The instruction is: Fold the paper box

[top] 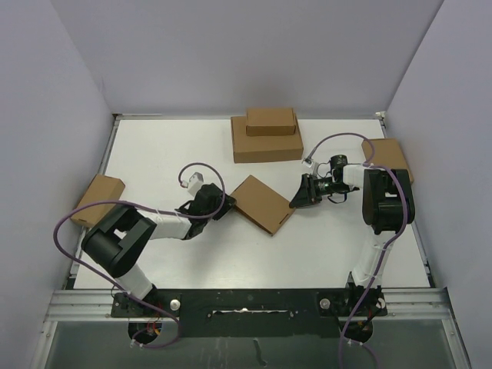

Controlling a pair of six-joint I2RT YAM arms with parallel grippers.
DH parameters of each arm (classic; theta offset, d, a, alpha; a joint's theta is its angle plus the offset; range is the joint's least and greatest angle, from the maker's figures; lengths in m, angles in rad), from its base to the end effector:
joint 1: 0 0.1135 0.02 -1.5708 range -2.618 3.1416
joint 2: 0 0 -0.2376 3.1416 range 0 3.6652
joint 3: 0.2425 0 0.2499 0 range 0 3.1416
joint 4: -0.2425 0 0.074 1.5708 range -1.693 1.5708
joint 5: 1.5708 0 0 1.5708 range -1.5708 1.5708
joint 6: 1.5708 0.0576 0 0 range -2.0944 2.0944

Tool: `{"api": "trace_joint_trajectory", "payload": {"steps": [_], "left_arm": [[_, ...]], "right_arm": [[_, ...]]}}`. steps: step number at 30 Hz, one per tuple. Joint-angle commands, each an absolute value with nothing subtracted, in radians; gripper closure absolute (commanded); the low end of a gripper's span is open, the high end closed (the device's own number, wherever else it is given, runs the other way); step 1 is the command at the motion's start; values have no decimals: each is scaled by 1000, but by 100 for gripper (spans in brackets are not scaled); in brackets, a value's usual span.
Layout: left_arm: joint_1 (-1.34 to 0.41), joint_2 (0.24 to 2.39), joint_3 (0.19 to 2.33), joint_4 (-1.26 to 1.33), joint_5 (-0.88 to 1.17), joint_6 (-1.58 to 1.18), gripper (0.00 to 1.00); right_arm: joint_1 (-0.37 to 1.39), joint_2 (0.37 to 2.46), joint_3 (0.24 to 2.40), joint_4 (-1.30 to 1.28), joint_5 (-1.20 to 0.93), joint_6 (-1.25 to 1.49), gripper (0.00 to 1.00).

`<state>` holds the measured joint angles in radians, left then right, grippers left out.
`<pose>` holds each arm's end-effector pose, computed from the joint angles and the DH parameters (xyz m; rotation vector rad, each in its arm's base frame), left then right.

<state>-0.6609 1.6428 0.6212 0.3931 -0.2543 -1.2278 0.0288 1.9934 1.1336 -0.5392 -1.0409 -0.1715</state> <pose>0.2614 -0.1849 0.0986 -0.7813 2.1507 -0.7712 0.3373 0.0594 0.0839 -0.3788 2.5158 1.4371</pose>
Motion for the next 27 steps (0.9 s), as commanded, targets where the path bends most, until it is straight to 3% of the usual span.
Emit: {"api": "trace_joint_trajectory", "payload": {"steps": [1,7,14,20,27], "left_arm": [[-656,1674,656,406,-270,-1253,68],[-653,1697,648,432,-241,-1246,88],[-652,1676,626,469,-210,-1215,89],[-654,1579,580,519,-154,-1142,71],[-755,1471,548,428,-231,-1195,39]], "right_arm": [[43,2008,1143,-523,-966,-205,69],[50,2006,1143,-526,-961,-209,69],[51,2005,1144,-527,-960,-210,69],[51,1999,1146,-530,-959,-214,69],[54,2003,1147,-529,-962,-213,69]]}}
